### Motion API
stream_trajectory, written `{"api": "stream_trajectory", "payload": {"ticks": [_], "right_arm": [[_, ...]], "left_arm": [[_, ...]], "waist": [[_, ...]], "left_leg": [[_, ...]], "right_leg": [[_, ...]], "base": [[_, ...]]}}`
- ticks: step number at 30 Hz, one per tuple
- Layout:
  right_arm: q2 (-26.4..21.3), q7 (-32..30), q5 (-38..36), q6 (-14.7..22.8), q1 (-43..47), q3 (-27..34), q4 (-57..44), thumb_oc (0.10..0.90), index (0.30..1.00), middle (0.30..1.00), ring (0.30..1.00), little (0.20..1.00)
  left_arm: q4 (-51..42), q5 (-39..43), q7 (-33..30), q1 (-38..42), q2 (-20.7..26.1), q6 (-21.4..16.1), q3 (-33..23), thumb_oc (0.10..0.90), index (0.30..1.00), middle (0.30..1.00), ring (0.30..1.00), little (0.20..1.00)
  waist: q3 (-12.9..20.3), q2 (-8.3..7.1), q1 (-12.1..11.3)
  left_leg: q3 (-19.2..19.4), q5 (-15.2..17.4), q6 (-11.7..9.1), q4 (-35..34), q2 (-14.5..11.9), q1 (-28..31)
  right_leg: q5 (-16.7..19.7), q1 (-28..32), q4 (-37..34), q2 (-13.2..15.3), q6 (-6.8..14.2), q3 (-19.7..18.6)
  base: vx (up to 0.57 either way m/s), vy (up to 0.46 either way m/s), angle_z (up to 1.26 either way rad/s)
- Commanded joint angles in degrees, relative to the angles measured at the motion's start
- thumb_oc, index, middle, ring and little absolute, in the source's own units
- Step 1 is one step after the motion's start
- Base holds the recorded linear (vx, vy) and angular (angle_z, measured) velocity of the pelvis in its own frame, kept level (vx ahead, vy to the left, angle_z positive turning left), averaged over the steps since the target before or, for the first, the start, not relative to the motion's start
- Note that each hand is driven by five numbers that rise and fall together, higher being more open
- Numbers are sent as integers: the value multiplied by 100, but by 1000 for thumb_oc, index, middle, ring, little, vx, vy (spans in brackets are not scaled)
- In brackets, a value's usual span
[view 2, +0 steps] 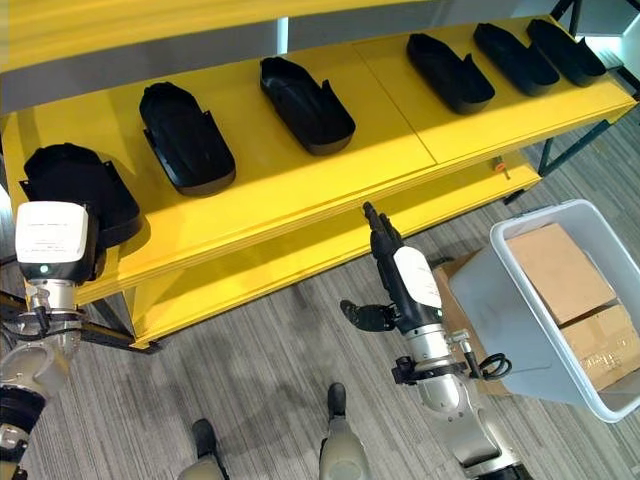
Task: Move parts from the plastic box to the shelf.
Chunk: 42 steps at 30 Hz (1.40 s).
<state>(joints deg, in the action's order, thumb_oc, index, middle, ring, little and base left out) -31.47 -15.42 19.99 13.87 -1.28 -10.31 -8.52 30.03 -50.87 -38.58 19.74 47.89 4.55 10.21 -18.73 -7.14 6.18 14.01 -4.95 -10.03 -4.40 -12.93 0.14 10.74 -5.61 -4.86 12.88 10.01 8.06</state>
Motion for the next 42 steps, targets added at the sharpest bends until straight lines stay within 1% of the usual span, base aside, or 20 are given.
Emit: {"api": "stream_trajectory", "payload": {"ticks": [1, 15, 16, 23, 24, 27, 28, 31, 33, 37, 42], "right_arm": [[-167, -231, -322, 528, 500, 314, -688, 900, 1000, 1000, 1000, 1000], [-238, -241, -365, 593, 488, 299, -744, 900, 1000, 1000, 1000, 1000], [-251, -258, -334, 579, 458, 362, -762, 900, 1000, 1000, 1000, 1000], [-265, -279, -322, 602, 465, 377, -753, 900, 1000, 1000, 1000, 1000], [-284, -287, -310, 626, 468, 371, -770, 900, 1000, 1000, 1000, 1000], [-302, -305, -297, 637, 456, 390, -795, 900, 1000, 1000, 1000, 1000], [-337, -326, -287, 648, 462, 419, -786, 900, 1000, 1000, 1000, 1000], [-353, -338, -286, 672, 474, 431, -769, 900, 1000, 1000, 1000, 1000], [-372, -357, -287, 696, 478, 430, -775, 900, 1000, 1000, 1000, 1000], [-394, -367, -270, 706, 493, 436, -771, 900, 1000, 1000, 1000, 1000], [-410, -402, -270, 697, 467, 509, -780, 900, 1000, 1000, 1000, 1000]], "left_arm": [[517, 319, 171, 317, 584, 41, -18, 400, 300, 300, 300, 300], [1048, 387, 235, 496, 969, -4, 188, 400, 300, 300, 300, 300], [841, 347, 294, 477, 1038, 11, 173, 400, 300, 300, 300, 300], [1012, 296, 320, 528, 1142, -44, 245, 400, 300, 300, 300, 300], [1086, 268, 328, 670, 1206, -71, 402, 400, 300, 300, 300, 300], [1095, 240, 344, 732, 1254, -102, 507, 400, 300, 300, 300, 300], [1062, 158, 350, 803, 1330, -169, 633, 400, 300, 300, 300, 300], [1091, 54, 378, 890, 1438, -205, 782, 400, 300, 300, 300, 300], [1242, -58, 445, 1022, 1530, -232, 989, 400, 300, 300, 300, 300], [1309, -45, 458, 1102, 1514, -256, 1077, 400, 300, 300, 300, 300], [1218, -41, 443, 1082, 1541, -272, 1048, 406, 308, 308, 308, 308]], "waist": [[75, -211, -7], [50, -321, -26], [40, -318, -51], [29, -317, -43], [32, -318, -30], [24, -323, -25], [8, -316, -12], [-7, -312, -9], [-17, -313, 10], [-36, -300, 19], [-59, -282, 16]], "left_leg": [[41, 274, 354, 295, 92, 52], [5, 336, 384, 442, 136, -123], [-8, 345, 389, 454, 145, -147], [-36, 370, 400, 519, 166, -232], [-44, 377, 407, 545, 179, -294], [-57, 390, 413, 587, 190, -343], [-65, 400, 417, 624, 204, -385], [-75, 415, 429, 658, 212, -427], [-67, 432, 436, 711, 219, -471], [-77, 443, 440, 739, 232, -507], [-86, 451, 441, 786, 238, -567]], "right_leg": [[-123, -199, 486, 154, 219, -71], [-23, -197, 393, 196, 262, -27], [-21, -194, 386, 202, 267, -21], [32, -193, 343, 236, 284, 5], [60, -202, 323, 249, 300, 20], [75, -213, 323, 257, 303, 30], [98, -218, 328, 271, 309, 38], [112, -234, 324, 280, 314, 41], [143, -263, 313, 285, 317, 26], [154, -276, 302, 291, 318, 17], [157, -297, 303, 305, 311, 14]], "base": [[0, 0, 0], [0, 0, 0], [0, 0, 0], [0, 0, 0], [0, 0, 0], [-9, 9, 2], [0, 0, 0], [0, 0, 0], [0, 0, 0], [0, 0, 0], [0, 0, 0]]}}
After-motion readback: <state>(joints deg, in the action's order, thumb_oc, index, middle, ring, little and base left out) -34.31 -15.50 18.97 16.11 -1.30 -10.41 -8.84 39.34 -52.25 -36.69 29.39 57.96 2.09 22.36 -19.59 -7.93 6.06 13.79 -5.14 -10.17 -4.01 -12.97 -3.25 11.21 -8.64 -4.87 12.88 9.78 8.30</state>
